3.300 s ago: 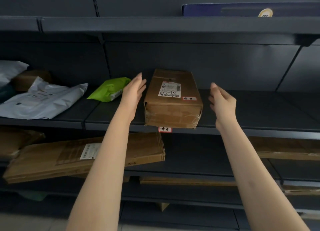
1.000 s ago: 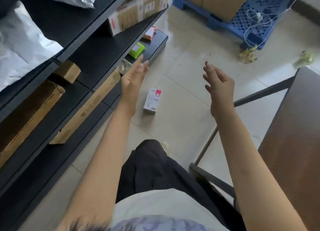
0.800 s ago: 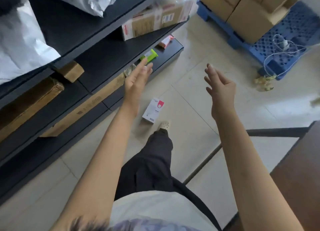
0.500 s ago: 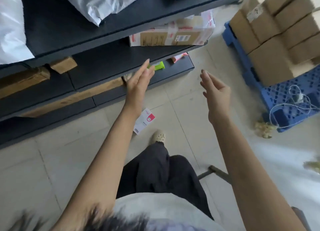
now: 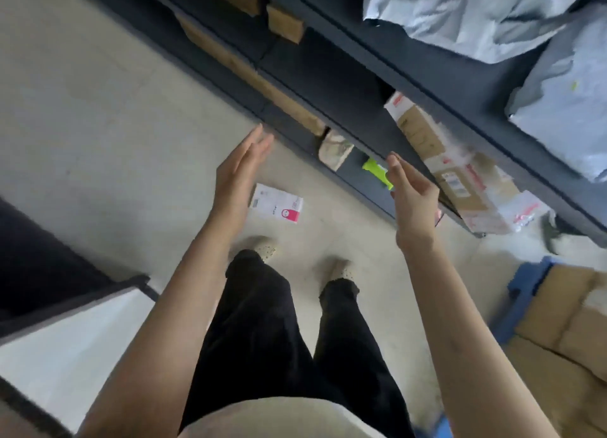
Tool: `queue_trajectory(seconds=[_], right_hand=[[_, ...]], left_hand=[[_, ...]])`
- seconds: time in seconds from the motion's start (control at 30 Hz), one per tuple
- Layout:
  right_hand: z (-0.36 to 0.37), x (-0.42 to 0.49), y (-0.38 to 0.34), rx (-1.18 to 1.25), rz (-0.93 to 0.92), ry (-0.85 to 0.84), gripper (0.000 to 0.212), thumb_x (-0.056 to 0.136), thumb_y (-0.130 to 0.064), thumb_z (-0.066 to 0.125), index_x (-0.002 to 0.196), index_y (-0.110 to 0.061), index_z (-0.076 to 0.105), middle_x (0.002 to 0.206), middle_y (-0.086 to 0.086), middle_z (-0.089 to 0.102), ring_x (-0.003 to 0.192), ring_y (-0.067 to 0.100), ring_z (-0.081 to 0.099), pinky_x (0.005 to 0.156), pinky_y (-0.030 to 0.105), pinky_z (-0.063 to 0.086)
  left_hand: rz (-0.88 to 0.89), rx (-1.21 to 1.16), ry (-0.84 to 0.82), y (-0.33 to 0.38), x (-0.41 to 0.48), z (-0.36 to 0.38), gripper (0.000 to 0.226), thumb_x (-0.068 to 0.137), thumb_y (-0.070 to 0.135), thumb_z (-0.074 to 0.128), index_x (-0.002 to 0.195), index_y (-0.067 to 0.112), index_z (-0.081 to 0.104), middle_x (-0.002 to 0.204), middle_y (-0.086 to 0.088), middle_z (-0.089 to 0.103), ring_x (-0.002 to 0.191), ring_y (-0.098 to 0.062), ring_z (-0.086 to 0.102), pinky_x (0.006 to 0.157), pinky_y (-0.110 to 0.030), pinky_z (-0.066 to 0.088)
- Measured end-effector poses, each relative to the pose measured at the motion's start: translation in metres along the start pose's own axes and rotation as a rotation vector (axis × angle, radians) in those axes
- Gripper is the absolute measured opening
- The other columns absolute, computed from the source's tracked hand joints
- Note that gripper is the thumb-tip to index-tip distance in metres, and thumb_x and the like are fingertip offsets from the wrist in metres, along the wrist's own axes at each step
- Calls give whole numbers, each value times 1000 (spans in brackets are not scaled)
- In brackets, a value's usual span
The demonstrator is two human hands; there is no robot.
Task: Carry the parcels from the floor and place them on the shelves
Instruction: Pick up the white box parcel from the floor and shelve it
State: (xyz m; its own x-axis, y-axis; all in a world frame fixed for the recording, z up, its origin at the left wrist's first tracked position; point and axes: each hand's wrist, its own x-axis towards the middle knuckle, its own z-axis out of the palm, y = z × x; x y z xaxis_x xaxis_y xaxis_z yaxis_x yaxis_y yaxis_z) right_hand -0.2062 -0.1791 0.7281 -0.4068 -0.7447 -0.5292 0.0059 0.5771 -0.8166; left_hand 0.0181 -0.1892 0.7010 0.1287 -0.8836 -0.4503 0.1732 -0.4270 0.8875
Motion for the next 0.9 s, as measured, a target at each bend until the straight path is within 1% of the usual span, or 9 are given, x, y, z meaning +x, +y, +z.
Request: queue_trajectory(seconds=[0.2,0.3,0.37,0.43,0.63,0.7,0.73,0.8,0.9], right_hand=[[31,24,30,-298,-115,-286,34,96,-32,56,121,-12,65,122,-1,67,112,9,60,74,-3,40],[55,36,58,-411,-162,-412,14,96,-32,53,103,-24,61,102,-8,65,87,-3,60,82,8,46],[77,47,84,-458,-172,-437,12,93,-27,58,82,-21,56,77,-8,53,59,0,45,64,12,43],[91,59,104,-455,-154,-431,17,87,-20,62,73,-16,53,75,1,39,64,4,32,58,20,31],[142,133,212,-543,-141,-542,29,89,-17,64,105,8,68,98,9,74,70,-3,46,59,8,39],[162,164,251,-588,-151,-593,28,89,-18,64,103,5,70,80,0,70,58,-10,44,58,12,39],[172,179,270,-606,-163,-605,33,89,-18,63,106,10,66,83,4,72,60,-9,49,59,9,41],[192,207,305,-652,-181,-643,39,92,-16,61,116,14,57,115,21,69,92,8,68,76,5,47],[224,252,362,-717,-231,-702,42,94,-16,58,123,15,51,133,30,53,124,38,51,97,25,44]], left_hand=[[-81,-271,386,-82,-70,-30,34,99,22,51,133,19,55,135,-4,62,131,-16,56,107,-26,41],[-105,-310,501,-125,-82,-42,34,93,26,51,126,28,57,135,-3,62,132,-17,55,112,-30,36],[-128,-363,550,-158,-81,-49,35,95,22,49,129,26,56,136,-3,62,131,-16,56,114,-31,35],[-154,-413,596,-183,-78,-51,38,100,15,43,137,21,51,139,-5,60,131,-17,55,115,-32,34],[-211,-570,736,-309,-38,-62,39,103,14,42,142,15,47,137,-7,60,129,-16,56,108,-25,38],[-233,-604,759,-354,-18,-62,39,103,15,42,142,15,48,135,-5,61,129,-15,57,106,-24,39],[-242,-623,768,-375,-7,-62,39,103,16,42,142,15,48,134,-4,62,128,-16,57,107,-25,38],[-243,-649,783,-421,17,-63,38,104,17,38,141,15,48,133,-5,60,128,-18,56,111,-28,36],[-243,-643,781,-490,64,-70,39,104,21,39,141,16,48,136,-6,59,128,-21,55,112,-30,35]])
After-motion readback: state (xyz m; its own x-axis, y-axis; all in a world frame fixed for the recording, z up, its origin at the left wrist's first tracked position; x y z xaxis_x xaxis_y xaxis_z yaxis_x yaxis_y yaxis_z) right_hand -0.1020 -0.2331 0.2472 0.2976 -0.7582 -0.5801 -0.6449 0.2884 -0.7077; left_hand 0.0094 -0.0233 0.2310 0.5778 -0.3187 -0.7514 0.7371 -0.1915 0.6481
